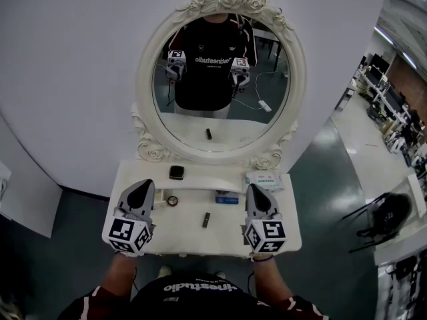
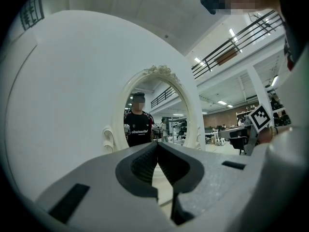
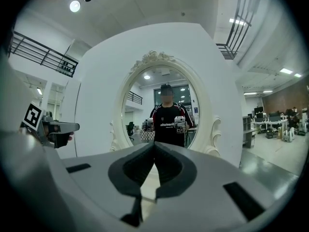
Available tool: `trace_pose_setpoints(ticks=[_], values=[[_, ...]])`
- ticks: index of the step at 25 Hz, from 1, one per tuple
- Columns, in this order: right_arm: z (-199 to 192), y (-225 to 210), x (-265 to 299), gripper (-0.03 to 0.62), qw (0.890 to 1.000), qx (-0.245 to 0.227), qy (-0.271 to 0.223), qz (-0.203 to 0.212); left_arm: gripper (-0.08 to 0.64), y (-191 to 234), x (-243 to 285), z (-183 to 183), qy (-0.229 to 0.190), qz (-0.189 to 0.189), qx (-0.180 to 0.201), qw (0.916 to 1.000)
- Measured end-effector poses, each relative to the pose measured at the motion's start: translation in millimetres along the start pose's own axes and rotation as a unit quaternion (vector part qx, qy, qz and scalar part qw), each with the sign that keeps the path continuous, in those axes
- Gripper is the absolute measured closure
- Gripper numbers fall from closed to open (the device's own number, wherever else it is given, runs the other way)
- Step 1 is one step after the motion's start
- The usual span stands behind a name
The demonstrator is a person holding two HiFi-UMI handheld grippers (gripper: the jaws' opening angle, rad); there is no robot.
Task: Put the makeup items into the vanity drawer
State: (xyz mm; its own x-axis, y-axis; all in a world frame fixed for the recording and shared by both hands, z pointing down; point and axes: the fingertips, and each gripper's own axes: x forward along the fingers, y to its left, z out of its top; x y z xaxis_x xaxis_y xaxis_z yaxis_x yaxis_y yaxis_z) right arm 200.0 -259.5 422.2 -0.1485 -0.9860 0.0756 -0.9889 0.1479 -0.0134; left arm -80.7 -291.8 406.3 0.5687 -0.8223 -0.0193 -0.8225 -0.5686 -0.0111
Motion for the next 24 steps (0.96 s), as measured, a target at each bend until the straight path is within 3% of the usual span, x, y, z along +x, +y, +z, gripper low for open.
trace_pose_setpoints(ticks=[24], values=[[-0.5, 2.2, 0.7, 0.594, 1.000, 0.010, 0.001, -0.007, 0.554, 4.4, 0.8, -1.6, 0.001, -0.008, -0.023, 0.9997]])
